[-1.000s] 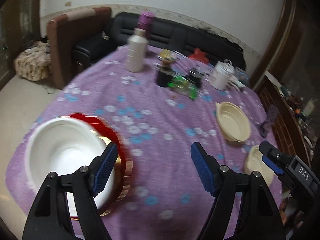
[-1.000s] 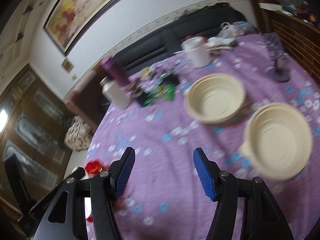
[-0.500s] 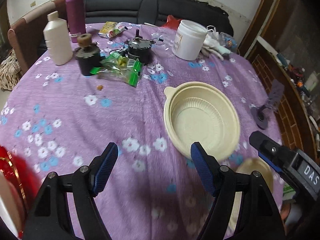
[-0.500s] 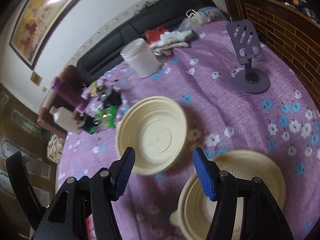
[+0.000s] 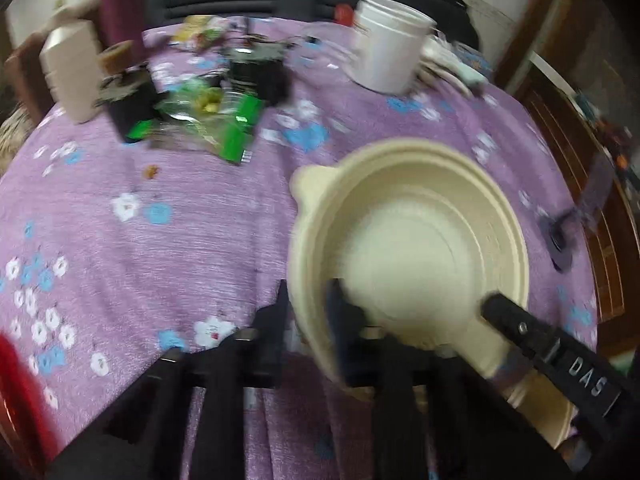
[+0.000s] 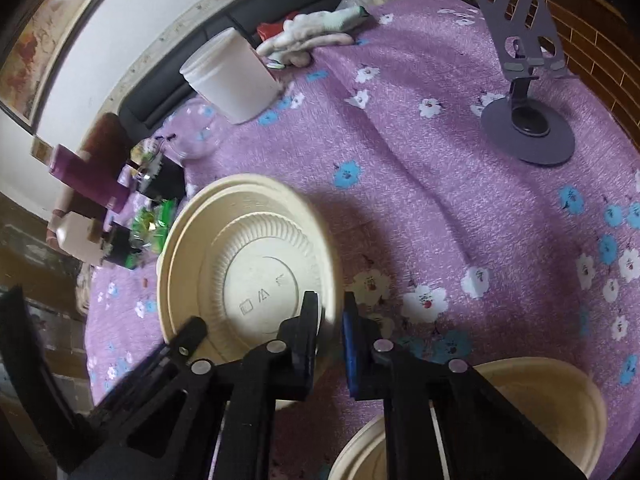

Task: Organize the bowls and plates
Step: 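Lift the beige plastic bowl off the cloth with the left gripper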

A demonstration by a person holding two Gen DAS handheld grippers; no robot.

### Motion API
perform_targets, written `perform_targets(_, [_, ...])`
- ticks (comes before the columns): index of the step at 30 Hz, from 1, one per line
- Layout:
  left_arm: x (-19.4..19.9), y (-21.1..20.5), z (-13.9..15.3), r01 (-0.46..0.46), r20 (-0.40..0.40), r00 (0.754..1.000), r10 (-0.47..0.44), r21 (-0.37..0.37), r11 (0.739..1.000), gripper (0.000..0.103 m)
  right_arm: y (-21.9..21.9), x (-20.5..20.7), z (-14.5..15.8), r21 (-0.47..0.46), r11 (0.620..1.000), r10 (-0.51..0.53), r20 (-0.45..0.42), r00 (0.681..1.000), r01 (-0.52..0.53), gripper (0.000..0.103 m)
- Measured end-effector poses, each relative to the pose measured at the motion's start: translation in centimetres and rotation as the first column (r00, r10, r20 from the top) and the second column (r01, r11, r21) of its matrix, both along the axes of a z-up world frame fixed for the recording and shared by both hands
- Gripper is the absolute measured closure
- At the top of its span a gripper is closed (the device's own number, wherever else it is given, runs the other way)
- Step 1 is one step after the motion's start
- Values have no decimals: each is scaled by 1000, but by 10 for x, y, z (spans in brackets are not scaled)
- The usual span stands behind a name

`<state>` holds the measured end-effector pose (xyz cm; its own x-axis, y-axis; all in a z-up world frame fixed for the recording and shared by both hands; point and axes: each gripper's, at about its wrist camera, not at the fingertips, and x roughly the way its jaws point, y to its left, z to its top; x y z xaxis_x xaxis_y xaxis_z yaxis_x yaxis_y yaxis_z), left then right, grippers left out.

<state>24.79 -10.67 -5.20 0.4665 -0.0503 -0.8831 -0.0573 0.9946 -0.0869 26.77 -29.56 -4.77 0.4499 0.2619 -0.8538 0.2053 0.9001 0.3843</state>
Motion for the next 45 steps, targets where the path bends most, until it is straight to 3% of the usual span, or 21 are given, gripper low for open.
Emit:
perform_targets(13, [-54,27,27,-1,60,998,1,6,1000,90,27,-64,31,-15,999,33,88,996,-32,92])
perform_targets(31, [-136,46,33,59,101,993,-60,11,998,90,45,-171,36,20,1000,19,155,988,-22,91])
perform_targets(45, [-173,61,24,72,93,993,-72,9,997,90,60,-215,28,18,1000,22,153,988,-25,91])
